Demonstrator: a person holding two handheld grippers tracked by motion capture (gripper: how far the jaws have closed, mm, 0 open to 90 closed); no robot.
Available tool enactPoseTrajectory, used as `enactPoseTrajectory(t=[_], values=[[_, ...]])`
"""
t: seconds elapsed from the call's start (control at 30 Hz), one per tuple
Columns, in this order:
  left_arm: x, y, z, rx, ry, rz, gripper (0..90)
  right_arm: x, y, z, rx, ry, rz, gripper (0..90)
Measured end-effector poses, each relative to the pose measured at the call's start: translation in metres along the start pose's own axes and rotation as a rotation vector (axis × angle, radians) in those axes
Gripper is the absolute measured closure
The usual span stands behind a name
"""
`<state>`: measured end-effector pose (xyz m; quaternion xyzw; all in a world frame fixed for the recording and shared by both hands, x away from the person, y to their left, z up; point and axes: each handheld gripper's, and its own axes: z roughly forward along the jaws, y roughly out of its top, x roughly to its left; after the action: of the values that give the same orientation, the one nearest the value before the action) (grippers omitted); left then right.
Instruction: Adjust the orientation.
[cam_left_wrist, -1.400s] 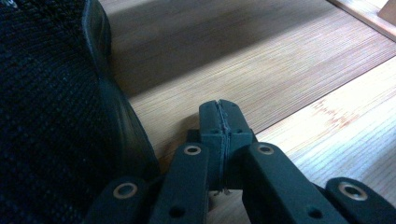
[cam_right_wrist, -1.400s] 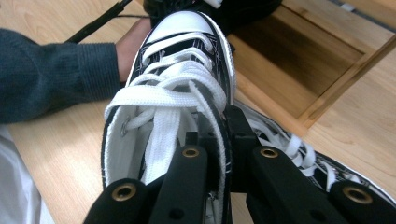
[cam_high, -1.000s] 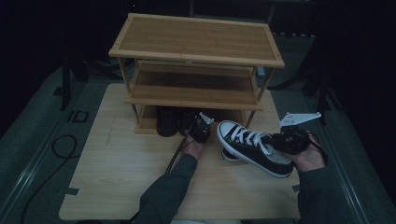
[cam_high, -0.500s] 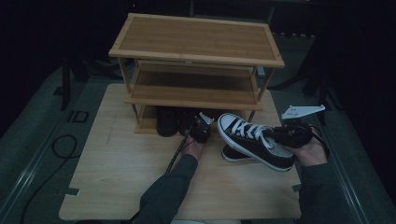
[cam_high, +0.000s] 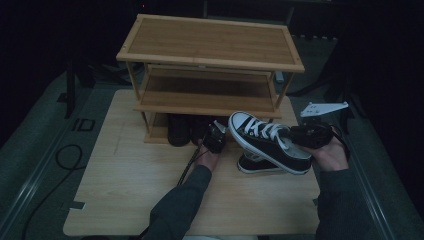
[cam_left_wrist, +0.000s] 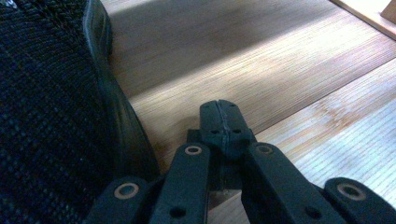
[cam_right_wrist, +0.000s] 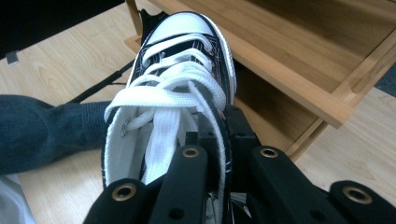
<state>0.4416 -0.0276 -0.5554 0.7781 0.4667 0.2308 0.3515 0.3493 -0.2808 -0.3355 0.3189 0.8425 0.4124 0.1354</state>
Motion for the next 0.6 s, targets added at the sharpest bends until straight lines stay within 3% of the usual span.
enactPoseTrajectory(t=[0.3, 0.6], values=[[0.001, 0.0, -0.001, 0.007, -0.002, 0.005, 90.0, -0.007, 0.011, 0.007, -0.029, -0.008, 0.025, 87.6], [0.0, -0.001, 0.0, 0.0, 0.001, -0.003, 90.0, -0.012, 0.031, 0.029, -0.029, -0.053, 0.074, 87.6]])
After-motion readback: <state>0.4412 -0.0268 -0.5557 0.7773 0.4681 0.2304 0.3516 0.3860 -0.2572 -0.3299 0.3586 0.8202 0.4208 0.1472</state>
